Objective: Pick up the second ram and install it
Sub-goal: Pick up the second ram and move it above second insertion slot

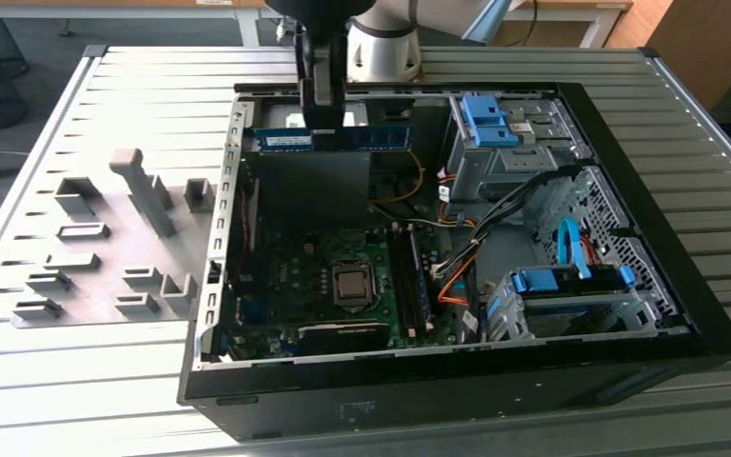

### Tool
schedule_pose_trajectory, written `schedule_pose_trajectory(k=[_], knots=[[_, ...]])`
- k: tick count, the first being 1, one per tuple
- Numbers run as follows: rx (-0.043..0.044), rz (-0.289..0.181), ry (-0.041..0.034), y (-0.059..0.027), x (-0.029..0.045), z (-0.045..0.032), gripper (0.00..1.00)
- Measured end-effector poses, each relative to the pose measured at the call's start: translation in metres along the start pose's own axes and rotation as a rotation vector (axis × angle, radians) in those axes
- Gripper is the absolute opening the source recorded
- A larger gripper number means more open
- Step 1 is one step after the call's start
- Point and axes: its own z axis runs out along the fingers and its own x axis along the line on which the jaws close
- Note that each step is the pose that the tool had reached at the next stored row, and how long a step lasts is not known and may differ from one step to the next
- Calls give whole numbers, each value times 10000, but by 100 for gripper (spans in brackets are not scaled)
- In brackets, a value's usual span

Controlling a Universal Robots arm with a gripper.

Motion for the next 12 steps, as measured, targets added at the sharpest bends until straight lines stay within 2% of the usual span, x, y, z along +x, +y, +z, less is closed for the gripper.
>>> schedule_pose_trajectory(k=[12], knots=[[0, 0, 0, -179, -2, -1, 15]])
